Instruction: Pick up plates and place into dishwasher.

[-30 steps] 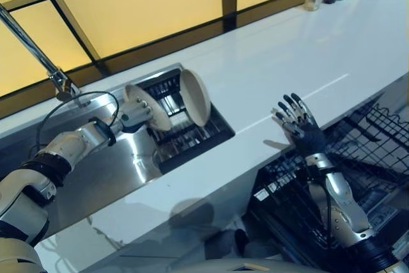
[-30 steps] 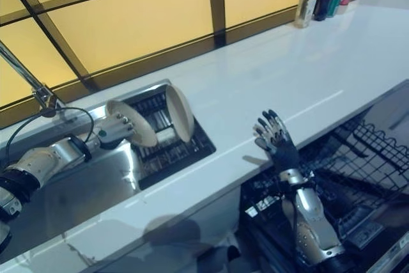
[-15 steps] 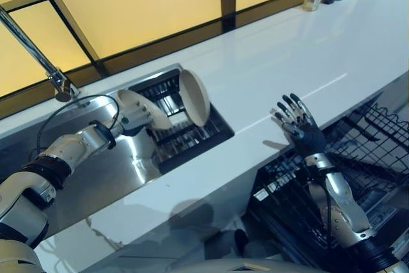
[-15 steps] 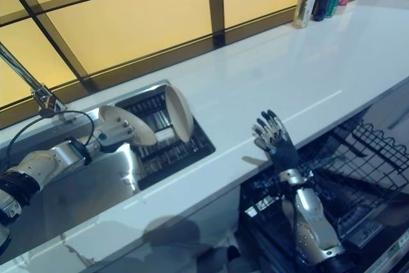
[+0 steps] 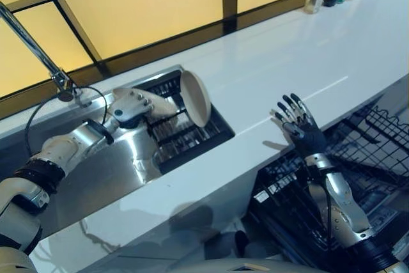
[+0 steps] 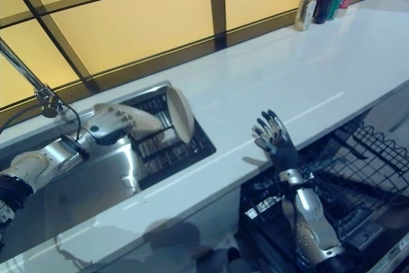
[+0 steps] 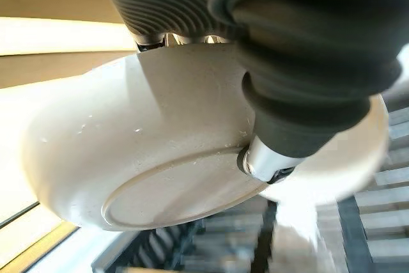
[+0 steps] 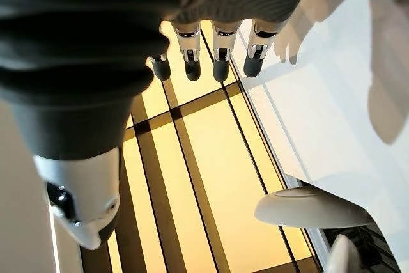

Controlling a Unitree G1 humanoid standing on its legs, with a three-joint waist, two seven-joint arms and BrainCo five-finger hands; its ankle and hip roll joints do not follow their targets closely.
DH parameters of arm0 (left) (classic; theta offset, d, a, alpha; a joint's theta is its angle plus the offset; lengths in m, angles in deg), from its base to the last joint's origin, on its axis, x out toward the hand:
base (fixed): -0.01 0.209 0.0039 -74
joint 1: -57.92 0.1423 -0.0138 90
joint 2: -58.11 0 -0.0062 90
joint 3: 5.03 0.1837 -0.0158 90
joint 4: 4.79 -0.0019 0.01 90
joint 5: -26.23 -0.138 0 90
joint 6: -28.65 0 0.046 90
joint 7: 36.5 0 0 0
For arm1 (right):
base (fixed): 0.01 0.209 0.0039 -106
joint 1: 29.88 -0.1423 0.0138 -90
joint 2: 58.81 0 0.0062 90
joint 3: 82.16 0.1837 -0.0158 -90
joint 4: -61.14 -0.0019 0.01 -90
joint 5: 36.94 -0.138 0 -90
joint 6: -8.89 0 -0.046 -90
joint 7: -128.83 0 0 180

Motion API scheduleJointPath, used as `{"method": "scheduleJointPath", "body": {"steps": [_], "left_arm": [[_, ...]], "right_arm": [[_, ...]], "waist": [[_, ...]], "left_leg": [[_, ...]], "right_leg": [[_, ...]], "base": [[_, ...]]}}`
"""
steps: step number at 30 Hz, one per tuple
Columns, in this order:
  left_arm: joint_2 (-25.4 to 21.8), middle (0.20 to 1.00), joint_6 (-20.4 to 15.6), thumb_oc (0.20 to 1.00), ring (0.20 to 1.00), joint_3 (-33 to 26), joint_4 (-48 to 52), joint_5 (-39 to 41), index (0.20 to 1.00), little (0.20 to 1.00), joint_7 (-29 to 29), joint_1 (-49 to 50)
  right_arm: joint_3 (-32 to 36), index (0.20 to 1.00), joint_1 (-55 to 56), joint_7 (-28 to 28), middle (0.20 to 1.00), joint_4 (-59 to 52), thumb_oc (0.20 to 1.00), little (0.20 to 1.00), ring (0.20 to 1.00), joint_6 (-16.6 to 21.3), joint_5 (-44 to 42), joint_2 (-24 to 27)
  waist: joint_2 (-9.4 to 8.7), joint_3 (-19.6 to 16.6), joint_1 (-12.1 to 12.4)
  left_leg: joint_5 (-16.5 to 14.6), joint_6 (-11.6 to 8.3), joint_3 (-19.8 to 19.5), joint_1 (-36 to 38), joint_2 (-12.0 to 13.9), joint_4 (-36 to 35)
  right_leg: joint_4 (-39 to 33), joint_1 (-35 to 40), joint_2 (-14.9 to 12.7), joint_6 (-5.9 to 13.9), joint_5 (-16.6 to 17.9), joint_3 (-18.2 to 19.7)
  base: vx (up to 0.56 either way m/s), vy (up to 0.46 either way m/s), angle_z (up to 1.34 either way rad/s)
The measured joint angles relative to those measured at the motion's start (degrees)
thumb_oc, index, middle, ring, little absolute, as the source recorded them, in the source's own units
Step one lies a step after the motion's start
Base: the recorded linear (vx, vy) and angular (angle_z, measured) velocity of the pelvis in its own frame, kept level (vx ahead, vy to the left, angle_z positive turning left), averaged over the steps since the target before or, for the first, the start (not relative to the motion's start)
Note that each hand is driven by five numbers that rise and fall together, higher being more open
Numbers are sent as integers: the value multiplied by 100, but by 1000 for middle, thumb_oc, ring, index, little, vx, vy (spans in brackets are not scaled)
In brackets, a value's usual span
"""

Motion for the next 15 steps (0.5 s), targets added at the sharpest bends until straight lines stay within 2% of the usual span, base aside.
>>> {"method": "scheduleJointPath", "body": {"steps": [5, 9, 15], "left_arm": [[-371, 200, -114, 200, 200, -213, 322, 129, 200, 200, 35, 7], [-528, 200, -180, 200, 200, -477, 596, 614, 200, 200, 41, 55], [-452, 200, -437, 200, 200, -1426, 1094, 2124, 200, 200, 5, 627]], "right_arm": [[0, 1000, 0, -70, 1000, -10, 1000, 1000, 1000, 0, -37, -7], [2, 1000, 0, -69, 1000, -16, 1000, 1000, 1000, 0, -43, -17], [13, 1000, 8, -48, 1000, -27, 1000, 1000, 1000, 22, -30, -168]], "waist": [[-10, -6, 13], [-17, -16, 80], [-46, -107, 182]], "left_leg": [[0, -1, -71, 13, 2, -1], [2, -1, -112, 13, -1, -1], [2, 0, -133, 2, -3, 0]], "right_leg": [[-50, 69, -9, -9, 6, -29], [-55, 85, -18, -9, 6, -68], [-63, 83, -20, -11, 6, -81]], "base": [[-46, 8, 7], [-52, 1, 4], [-67, -3, 2]]}}
